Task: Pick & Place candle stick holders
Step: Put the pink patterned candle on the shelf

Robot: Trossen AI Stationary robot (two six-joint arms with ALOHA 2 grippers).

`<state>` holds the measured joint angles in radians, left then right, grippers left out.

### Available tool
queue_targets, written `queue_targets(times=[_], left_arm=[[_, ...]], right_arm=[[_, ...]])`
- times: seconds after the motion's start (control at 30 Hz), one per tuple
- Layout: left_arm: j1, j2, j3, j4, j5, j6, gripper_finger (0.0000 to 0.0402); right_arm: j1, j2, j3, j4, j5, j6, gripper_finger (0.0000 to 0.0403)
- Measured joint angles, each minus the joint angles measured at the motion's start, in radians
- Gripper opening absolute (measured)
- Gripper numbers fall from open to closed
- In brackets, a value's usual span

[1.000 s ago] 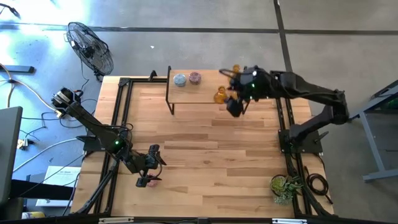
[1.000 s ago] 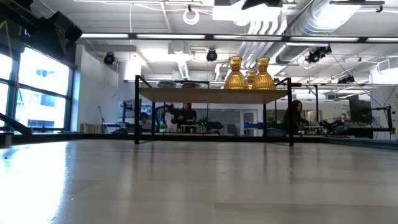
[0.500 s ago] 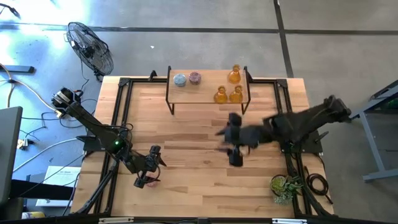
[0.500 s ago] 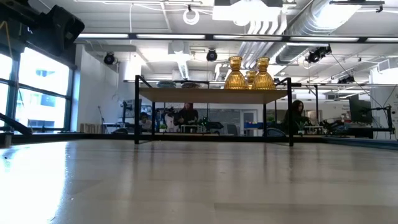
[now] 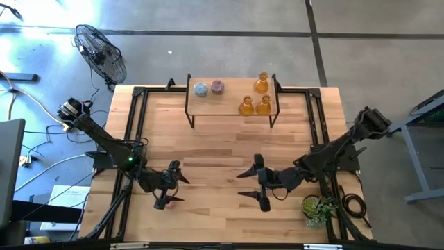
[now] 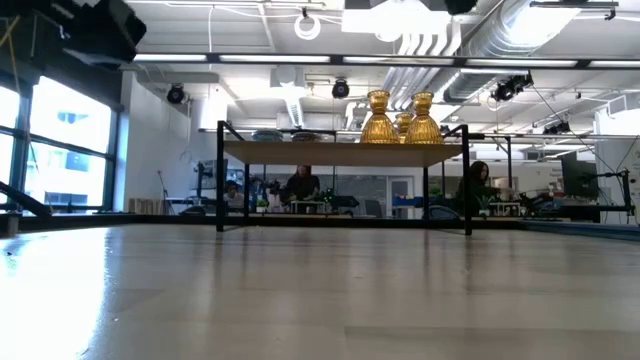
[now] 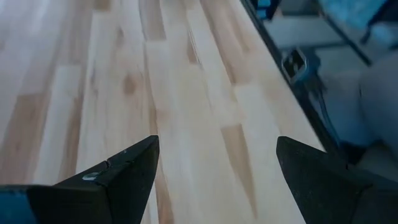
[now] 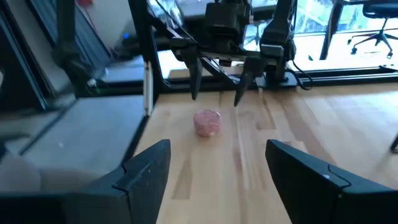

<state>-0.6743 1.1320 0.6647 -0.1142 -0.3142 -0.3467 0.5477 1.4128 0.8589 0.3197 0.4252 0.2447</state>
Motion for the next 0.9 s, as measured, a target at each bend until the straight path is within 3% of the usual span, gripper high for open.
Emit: queue_targets(times=[0.2,0.37,0.47,0.67,0.9], left_arm=[[0.0,-0.001,0.001,0.143,-0.037,-0.037,0.0319],[0.0,-0.001,0.025,0.113,0.02,-0.12,0.0319],[-0.001,-0.001,0.082,0.007,0.07,-0.182,0.0319],[-0.06,0.017,0.248,-0.312,0.054,-0.295,0.0319],[-0.176,0.061,0.37,-0.35,0.048,-0.316,0.0319]], right_arm=[[0.028,0.0,-0.069,0.152,0.002,0.019,0.0259],[0.063,0.0,-0.091,0.21,0.001,0.017,0.0259],[0.085,0.0,-0.091,0.208,0.034,0.017,0.0259],[0.116,0.0,-0.091,0.196,0.086,0.016,0.0259],[0.114,0.0,-0.091,0.186,0.096,0.003,0.0259]])
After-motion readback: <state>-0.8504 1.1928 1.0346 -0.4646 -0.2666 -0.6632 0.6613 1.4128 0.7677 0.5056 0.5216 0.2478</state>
